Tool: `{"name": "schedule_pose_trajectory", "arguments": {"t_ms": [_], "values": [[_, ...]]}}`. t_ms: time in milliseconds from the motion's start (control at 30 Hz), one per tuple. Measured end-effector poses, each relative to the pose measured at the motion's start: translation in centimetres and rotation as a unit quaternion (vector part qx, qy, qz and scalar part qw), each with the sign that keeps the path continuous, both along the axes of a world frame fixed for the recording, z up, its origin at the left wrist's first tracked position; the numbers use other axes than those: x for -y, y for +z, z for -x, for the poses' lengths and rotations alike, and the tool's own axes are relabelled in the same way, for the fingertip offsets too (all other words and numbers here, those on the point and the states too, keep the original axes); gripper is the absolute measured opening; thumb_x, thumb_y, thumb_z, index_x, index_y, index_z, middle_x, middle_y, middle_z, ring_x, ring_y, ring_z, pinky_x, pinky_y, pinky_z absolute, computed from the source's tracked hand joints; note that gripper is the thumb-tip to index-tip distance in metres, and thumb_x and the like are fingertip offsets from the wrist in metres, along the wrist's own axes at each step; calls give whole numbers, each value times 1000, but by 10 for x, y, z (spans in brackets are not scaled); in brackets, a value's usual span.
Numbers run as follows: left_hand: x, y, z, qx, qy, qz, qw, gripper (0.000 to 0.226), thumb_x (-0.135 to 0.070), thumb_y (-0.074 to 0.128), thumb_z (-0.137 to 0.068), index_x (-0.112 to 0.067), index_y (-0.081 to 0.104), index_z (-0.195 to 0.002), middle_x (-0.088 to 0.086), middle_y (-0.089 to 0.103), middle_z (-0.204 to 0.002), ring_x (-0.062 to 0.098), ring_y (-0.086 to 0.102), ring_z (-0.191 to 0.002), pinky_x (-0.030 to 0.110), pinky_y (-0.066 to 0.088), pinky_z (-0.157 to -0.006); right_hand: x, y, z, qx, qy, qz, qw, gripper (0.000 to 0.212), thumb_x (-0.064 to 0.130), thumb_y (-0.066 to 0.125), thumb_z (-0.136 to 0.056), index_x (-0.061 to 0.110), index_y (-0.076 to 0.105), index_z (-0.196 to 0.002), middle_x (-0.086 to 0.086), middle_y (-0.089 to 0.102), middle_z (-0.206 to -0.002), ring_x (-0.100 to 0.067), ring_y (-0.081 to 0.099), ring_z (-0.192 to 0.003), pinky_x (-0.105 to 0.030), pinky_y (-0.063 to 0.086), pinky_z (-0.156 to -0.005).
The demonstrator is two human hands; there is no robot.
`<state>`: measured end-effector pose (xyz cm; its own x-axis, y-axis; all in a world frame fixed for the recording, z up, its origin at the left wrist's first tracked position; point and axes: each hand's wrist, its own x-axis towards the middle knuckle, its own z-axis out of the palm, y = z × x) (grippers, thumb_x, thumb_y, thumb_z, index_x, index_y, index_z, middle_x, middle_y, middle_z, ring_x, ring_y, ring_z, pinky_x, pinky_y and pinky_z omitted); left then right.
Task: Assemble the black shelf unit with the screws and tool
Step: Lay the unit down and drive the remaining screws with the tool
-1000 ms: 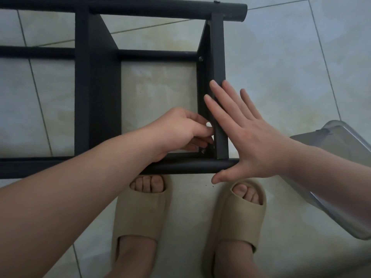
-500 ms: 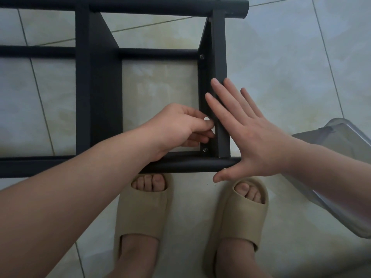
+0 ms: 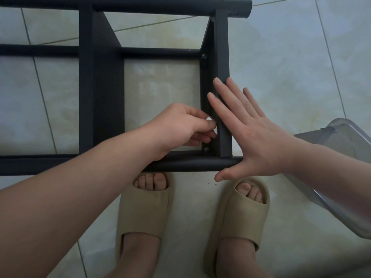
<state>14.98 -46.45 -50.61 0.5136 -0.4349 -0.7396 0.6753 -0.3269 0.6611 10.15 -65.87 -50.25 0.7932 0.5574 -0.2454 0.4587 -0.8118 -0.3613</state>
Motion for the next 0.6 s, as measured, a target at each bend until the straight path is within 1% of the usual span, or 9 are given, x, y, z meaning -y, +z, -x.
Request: {"name": "schedule_pose_trajectory", "arguments": {"t_ms": [100, 233, 467, 600], "values": [[-2, 0, -2, 8, -9, -5, 1000, 9, -19, 67, -95, -17, 70, -87, -2, 75, -74, 9, 71, -72, 28, 52, -75, 0, 0, 0, -2, 0, 0, 1000, 136, 93, 50, -70, 7, 0, -162, -14, -11, -169, -31, -15, -155, -60, 4, -124], [-3, 0, -1, 41, -38, -19, 998, 10, -19, 67, -95, -16, 71, -86, -3, 75, -73, 8, 71, -74, 29, 55, -80, 0, 0, 0, -2, -1, -1, 1000, 135, 93, 50, -70, 7, 1, -162, -13, -11, -169, -31, -16, -155, -60, 4, -124], [-1, 0, 0, 7, -15, -6, 1000, 7, -18, 67, -95, -14, 68, -89, -1, 75, -73, 11, 71, -72, 27, 54, -74, 0, 1, 0, -4, -2, -3, 1000, 136, 93, 51, -69, 6, 1, -162, -14, -10, -169, -31, -15, -155, -61, 5, -124], [-3, 0, -1, 18, -32, -16, 999, 9, -19, 66, -96, -15, 69, -88, -3, 75, -72, 8, 71, -72, 26, 54, -74, 0, 1, 0, -6, -3, -1, 1000, 137, 92, 53, -69, 6, 2, -162, -14, -10, -169, -31, -15, -155, -61, 6, -124]]}}
